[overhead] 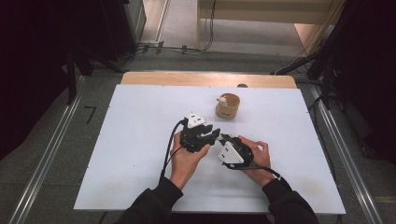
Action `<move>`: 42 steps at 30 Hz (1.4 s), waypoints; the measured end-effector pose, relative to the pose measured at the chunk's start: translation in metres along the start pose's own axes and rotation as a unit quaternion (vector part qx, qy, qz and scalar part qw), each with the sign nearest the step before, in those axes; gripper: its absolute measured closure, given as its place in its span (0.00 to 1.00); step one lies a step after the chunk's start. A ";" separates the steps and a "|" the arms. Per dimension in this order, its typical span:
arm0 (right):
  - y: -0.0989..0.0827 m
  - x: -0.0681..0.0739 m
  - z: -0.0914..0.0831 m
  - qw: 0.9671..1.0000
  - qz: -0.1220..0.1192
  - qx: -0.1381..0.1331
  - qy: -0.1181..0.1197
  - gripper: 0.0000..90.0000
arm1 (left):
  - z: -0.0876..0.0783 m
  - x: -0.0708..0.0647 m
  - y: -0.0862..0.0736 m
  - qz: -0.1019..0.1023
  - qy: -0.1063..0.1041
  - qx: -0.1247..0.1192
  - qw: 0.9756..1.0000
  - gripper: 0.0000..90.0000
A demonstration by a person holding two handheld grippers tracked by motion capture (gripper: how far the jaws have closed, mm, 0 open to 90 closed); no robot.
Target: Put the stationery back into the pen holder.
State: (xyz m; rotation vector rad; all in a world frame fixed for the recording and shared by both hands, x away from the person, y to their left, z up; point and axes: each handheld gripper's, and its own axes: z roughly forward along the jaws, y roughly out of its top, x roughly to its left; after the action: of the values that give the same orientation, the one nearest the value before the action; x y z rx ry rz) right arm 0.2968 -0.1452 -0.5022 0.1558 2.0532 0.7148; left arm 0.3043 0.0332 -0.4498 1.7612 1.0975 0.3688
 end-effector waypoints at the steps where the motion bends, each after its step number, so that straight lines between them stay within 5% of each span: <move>1: 0.000 0.000 0.000 1.000 0.000 0.000 0.000 0.86 | -0.001 0.002 -0.001 -0.003 0.002 -0.004 1.000 0.71; 12: -0.003 -0.008 0.001 1.000 0.017 0.002 0.003 0.86 | -0.023 0.032 -0.016 -0.023 0.065 -0.019 0.997 0.48; 21: -0.010 -0.026 0.002 0.996 0.092 -0.002 0.015 0.86 | -0.037 0.064 -0.041 -0.040 0.125 -0.004 0.991 0.35; 23: -0.014 -0.034 0.003 0.991 0.130 -0.004 0.020 0.86 | -0.040 0.070 -0.044 -0.040 0.134 0.002 0.990 0.33; 26: -0.017 -0.039 0.004 0.988 0.153 -0.005 0.020 0.86 | -0.045 0.075 -0.047 -0.041 0.140 -0.001 0.989 0.33; 27: -0.020 -0.044 0.004 0.983 0.180 -0.009 0.021 0.86 | -0.046 0.076 -0.048 -0.041 0.142 -0.001 0.989 0.33; 29: -0.021 -0.047 0.004 0.981 0.191 -0.010 0.023 0.86 | -0.048 0.079 -0.050 -0.040 0.146 0.000 0.988 0.33; 31: -0.024 -0.053 0.005 0.973 0.227 -0.015 0.030 0.86 | -0.050 0.083 -0.051 -0.042 0.151 0.002 0.988 0.31; 32: -0.024 -0.053 0.005 0.973 0.227 -0.015 0.030 0.86 | -0.051 0.084 -0.052 -0.043 0.153 0.002 0.987 0.31; 33: -0.025 -0.058 0.006 0.968 0.249 -0.020 0.032 0.86 | -0.052 0.086 -0.052 -0.044 0.155 0.003 0.987 0.31; 34: -0.025 -0.058 0.006 0.968 0.249 -0.020 0.032 0.86 | -0.054 0.088 -0.053 -0.044 0.157 0.004 0.987 0.31; 40: -0.028 -0.073 0.009 0.953 0.300 -0.032 0.039 0.86 | -0.062 0.096 -0.058 -0.046 0.173 0.006 0.984 0.29; 42: -0.027 -0.075 0.009 0.951 0.305 -0.031 0.040 0.86 | -0.065 0.099 -0.059 -0.049 0.178 0.007 0.983 0.29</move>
State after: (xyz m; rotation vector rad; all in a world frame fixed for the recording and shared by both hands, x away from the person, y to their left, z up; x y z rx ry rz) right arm 0.3512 -0.1919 -0.4656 0.7600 2.0613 1.1722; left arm 0.2850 0.1566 -0.4925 1.6843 1.4360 0.6323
